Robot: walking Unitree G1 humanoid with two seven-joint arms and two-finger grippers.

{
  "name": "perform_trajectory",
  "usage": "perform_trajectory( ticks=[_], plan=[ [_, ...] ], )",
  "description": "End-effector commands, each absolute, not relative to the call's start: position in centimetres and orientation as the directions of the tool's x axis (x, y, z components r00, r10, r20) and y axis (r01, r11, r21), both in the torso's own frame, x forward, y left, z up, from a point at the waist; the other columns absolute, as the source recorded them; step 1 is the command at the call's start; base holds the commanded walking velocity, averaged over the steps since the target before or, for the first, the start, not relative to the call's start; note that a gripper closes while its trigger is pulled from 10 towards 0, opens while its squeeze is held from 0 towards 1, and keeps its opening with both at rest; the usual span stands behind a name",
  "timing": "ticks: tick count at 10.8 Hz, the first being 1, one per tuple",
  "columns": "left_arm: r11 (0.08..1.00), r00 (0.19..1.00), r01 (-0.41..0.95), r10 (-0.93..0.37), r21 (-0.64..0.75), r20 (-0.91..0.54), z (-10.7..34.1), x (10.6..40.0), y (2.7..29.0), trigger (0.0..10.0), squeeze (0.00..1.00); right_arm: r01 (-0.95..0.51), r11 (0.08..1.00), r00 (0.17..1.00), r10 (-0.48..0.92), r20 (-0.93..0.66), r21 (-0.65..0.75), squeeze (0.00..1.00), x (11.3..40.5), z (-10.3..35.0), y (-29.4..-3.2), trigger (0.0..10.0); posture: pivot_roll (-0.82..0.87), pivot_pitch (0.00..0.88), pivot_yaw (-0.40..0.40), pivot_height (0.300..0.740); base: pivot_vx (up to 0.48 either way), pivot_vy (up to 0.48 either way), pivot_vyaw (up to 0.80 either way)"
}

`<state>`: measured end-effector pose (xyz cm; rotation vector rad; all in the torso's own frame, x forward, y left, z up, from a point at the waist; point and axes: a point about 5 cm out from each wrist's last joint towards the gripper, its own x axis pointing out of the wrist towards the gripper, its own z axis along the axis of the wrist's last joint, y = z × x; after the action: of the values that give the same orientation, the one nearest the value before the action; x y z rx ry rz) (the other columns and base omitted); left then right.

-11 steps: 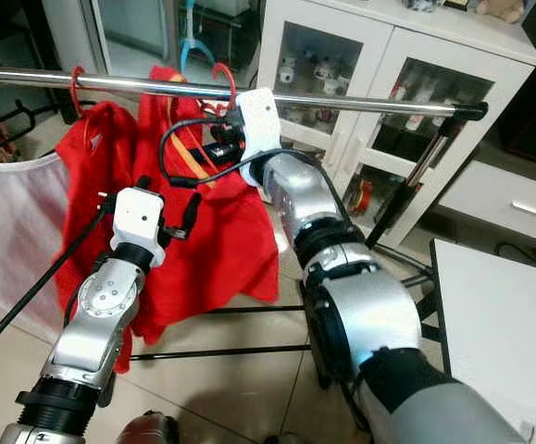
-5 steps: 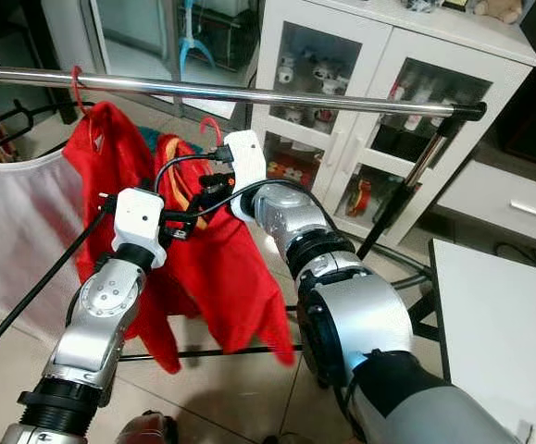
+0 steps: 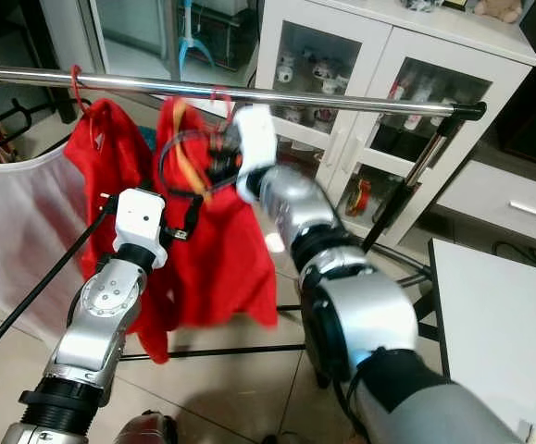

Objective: Hang hanger

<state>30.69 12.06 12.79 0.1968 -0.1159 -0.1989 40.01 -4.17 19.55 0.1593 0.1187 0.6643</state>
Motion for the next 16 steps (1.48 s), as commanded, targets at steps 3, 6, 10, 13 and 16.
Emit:
perform_trajectory(
  ticks=[3,6,10,13,16],
  plan=[
    [0.959,0.971,0.209,-0.226,0.189,0.078,12.5,30.3,11.4,10.0,0.00,-0.617,0.766,0.785,0.615,0.075,0.181,0.00,41.0,24.1,-5.1,0.0,0.16,0.072,-0.139,0.740,0.000,0.000,0.00],
    [0.965,0.974,0.207,-0.219,0.161,0.061,12.1,29.8,11.0,10.0,0.00,-0.547,0.747,0.778,0.620,-0.099,0.378,0.00,40.6,21.7,-3.5,0.0,0.18,0.089,-0.159,0.740,0.000,0.000,0.00],
    [0.972,0.979,0.193,-0.200,0.135,0.045,12.0,29.7,11.4,10.0,0.00,-0.487,0.790,0.753,0.596,-0.279,0.373,0.00,39.4,18.0,-2.5,0.0,0.18,0.092,-0.167,0.740,0.000,0.000,0.00],
    [0.967,0.975,0.212,-0.220,0.142,0.043,12.0,29.8,11.1,10.0,0.00,-0.530,0.833,0.792,0.553,-0.260,0.160,0.00,39.6,17.7,-3.1,10.0,0.17,0.091,-0.157,0.740,0.000,0.000,0.00],
    [0.962,0.970,0.227,-0.236,0.150,0.049,12.3,30.2,10.9,10.0,0.00,-0.511,0.859,0.855,0.512,-0.082,0.040,1.00,40.3,19.8,-4.0,10.0,0.14,0.087,-0.145,0.740,0.000,0.000,0.00]
  ],
)
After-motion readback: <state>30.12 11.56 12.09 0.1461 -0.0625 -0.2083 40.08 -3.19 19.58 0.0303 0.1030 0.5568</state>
